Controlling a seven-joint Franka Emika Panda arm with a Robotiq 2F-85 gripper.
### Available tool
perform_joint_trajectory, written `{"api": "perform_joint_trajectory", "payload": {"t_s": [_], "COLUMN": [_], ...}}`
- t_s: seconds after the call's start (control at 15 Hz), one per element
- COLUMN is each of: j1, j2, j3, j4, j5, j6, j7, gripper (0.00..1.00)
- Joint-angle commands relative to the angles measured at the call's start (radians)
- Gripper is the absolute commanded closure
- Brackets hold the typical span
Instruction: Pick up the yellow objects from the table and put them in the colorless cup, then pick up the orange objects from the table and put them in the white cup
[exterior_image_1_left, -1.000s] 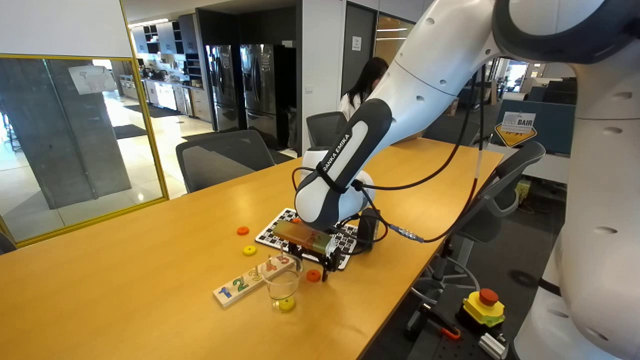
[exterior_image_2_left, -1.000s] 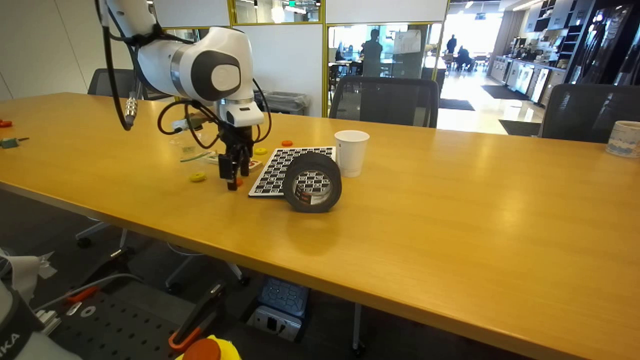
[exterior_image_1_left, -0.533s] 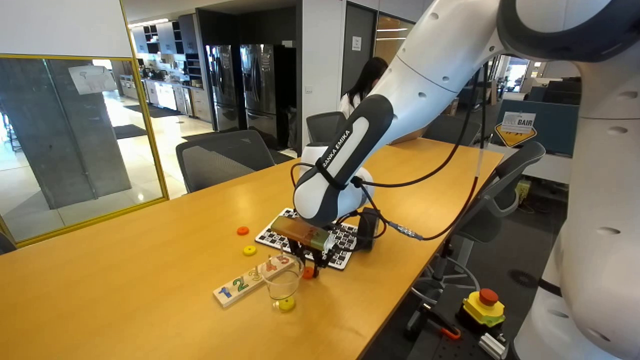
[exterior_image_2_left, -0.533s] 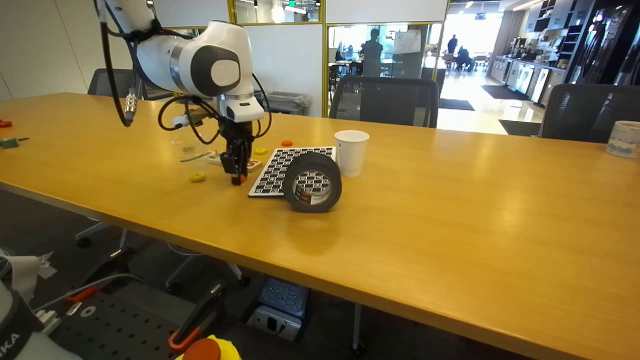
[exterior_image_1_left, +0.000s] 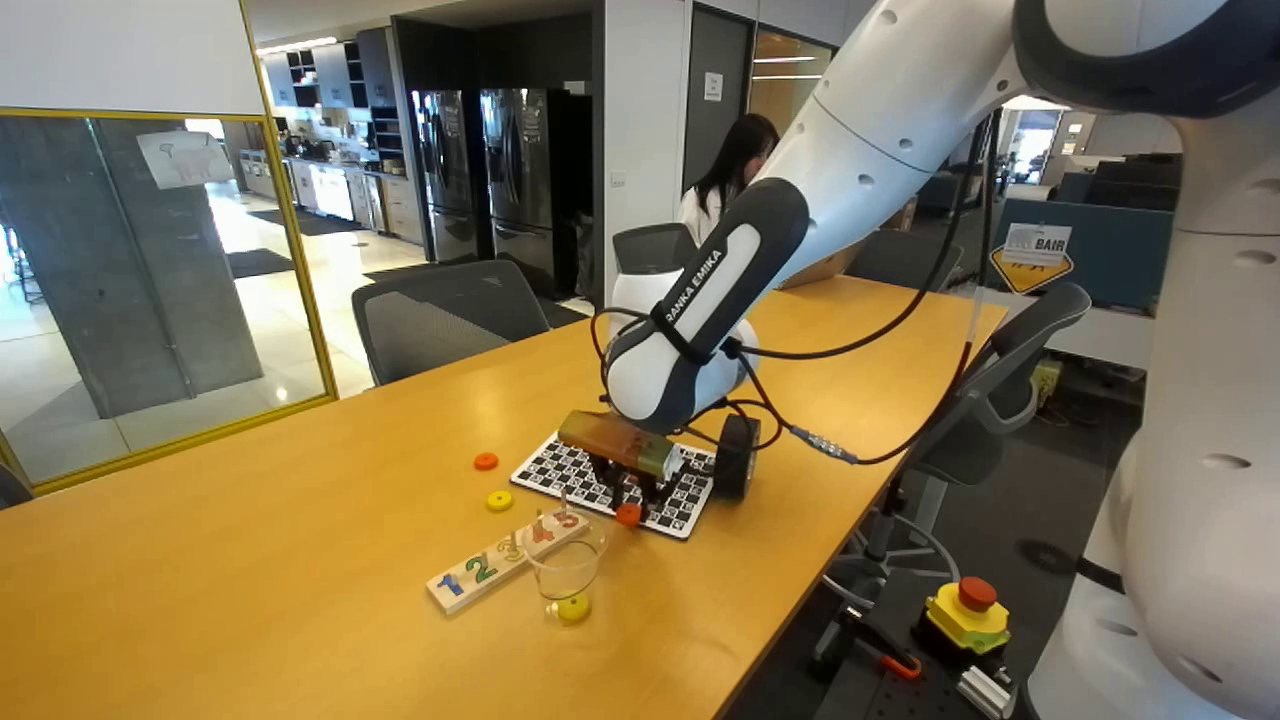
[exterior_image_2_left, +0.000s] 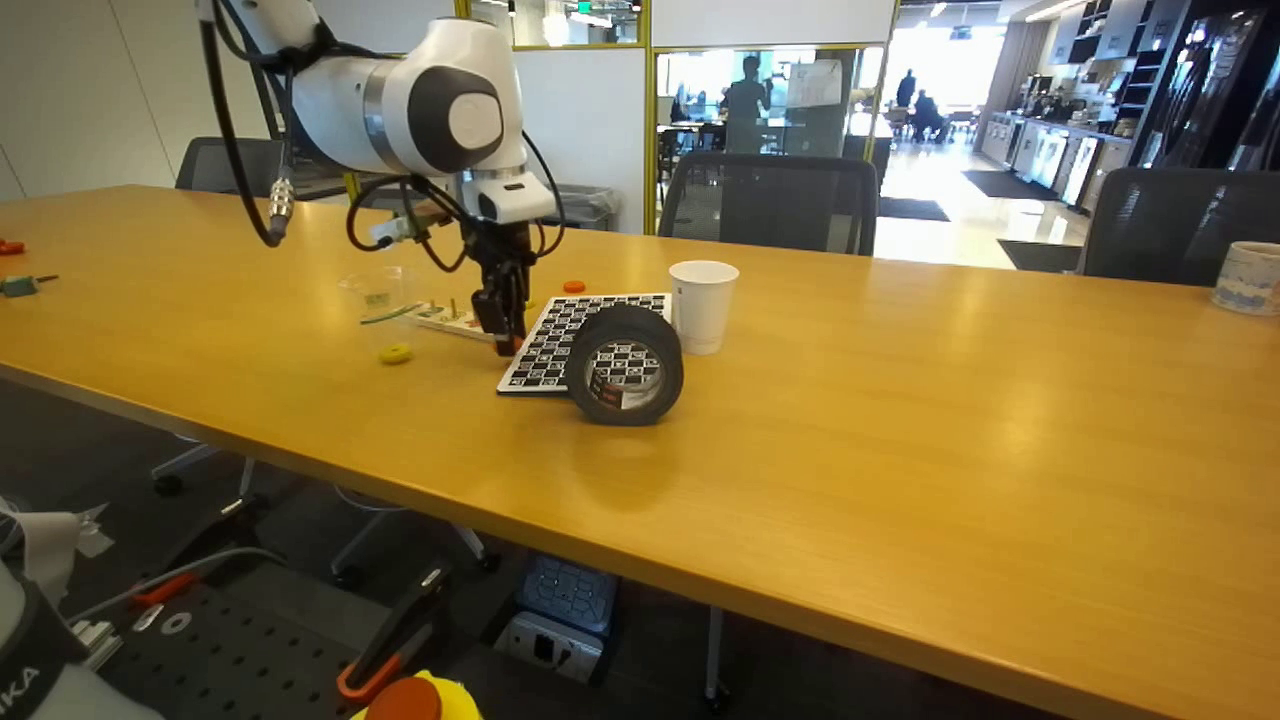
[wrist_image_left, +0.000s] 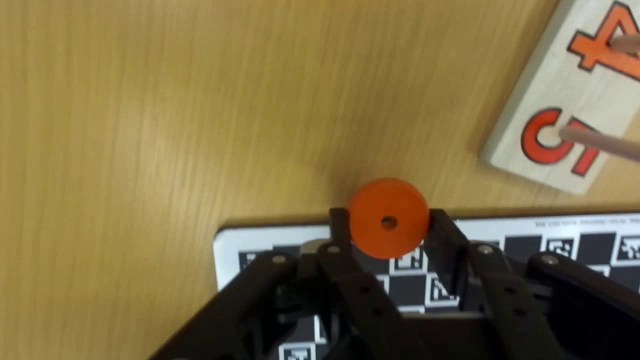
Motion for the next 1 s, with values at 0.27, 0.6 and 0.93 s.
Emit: {"api": "perform_joint_trajectory", "payload": {"t_s": [0.27,0.6,0.93], "j1": [-0.046,-0.083,-0.091], "j2": [-0.091,-0.004,0.062], "j3": [-0.076,-0.091,-0.136], "j4": [0.134,0.283,0.365], "j5": [-0.195,-0.202,-0.202], "j6": [-0.052,-0.046,-0.052], "j7": [0.030,0.019,0.028], "gripper": [0.75,0.75,0.76]}}
